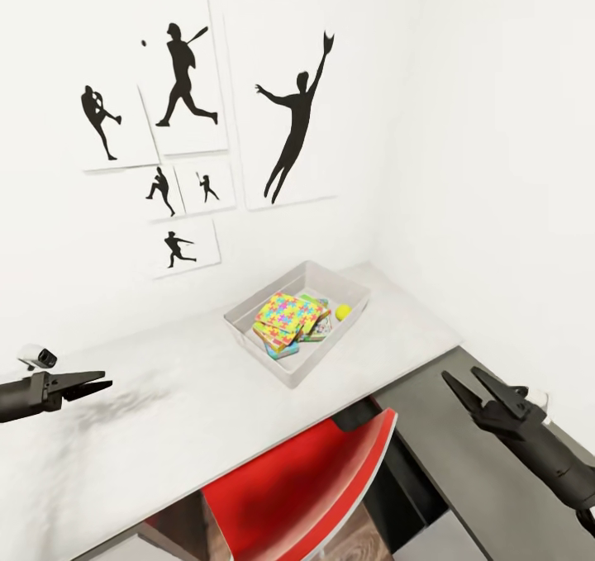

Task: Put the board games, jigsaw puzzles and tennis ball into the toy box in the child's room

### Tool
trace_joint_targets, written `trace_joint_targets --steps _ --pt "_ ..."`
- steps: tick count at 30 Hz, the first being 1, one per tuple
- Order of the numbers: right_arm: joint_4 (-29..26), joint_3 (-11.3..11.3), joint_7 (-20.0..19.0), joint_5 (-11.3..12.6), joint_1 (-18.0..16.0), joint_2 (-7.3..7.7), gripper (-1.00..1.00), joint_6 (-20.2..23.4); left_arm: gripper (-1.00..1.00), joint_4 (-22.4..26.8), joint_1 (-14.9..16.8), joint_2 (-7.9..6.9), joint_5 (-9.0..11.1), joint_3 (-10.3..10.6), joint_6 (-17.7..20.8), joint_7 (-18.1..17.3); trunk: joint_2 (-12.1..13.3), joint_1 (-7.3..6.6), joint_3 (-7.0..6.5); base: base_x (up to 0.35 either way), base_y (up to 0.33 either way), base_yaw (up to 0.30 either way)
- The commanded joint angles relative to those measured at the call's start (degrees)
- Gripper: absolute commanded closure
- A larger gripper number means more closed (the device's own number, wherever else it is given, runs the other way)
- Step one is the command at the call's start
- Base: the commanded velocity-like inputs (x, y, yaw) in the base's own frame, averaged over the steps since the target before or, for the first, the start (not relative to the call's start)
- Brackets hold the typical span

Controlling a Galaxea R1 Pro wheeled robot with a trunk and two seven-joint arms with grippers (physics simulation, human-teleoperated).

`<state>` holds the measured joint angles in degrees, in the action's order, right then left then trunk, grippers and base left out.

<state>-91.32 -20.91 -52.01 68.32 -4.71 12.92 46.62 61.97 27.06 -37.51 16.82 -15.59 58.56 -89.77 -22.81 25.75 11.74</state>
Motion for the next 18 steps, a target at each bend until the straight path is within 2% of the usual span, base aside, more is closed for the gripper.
trace_joint_targets --steps 1,5,13,18 --pt "0.00 -0.05 -0.46 -0.05 -0.04 0.00 -1.00 -0.09 -1.00 0.00 0.03 -0.02 -0.03 0.02 0.60 -0.23 -0.11 0.04 0.02 0.000 0.000 0.000" --pt "0.06 -0.08 -1.83 -0.42 -0.03 0.00 -1.00 -1.67 -1.00 0.00 0.01 -0.02 -0.03 -0.04 0.60 -0.23 -0.11 0.04 -0.34 0.000 0.000 0.000" --pt "0.17 -0.09 -4.16 -4.04 0.21 0.00 -1.00 -3.87 -1.00 0.00 -0.01 -0.02 -0.03 0.02 0.58 -0.23 -0.11 0.04 -1.08 0.000 0.000 0.000" --pt "0.18 -0.09 -5.38 -4.46 0.23 0.00 -1.00 -5.35 -1.00 0.00 -0.02 -0.02 -0.03 0.03 0.52 -0.23 -0.11 0.04 -1.54 0.000 0.000 0.000"
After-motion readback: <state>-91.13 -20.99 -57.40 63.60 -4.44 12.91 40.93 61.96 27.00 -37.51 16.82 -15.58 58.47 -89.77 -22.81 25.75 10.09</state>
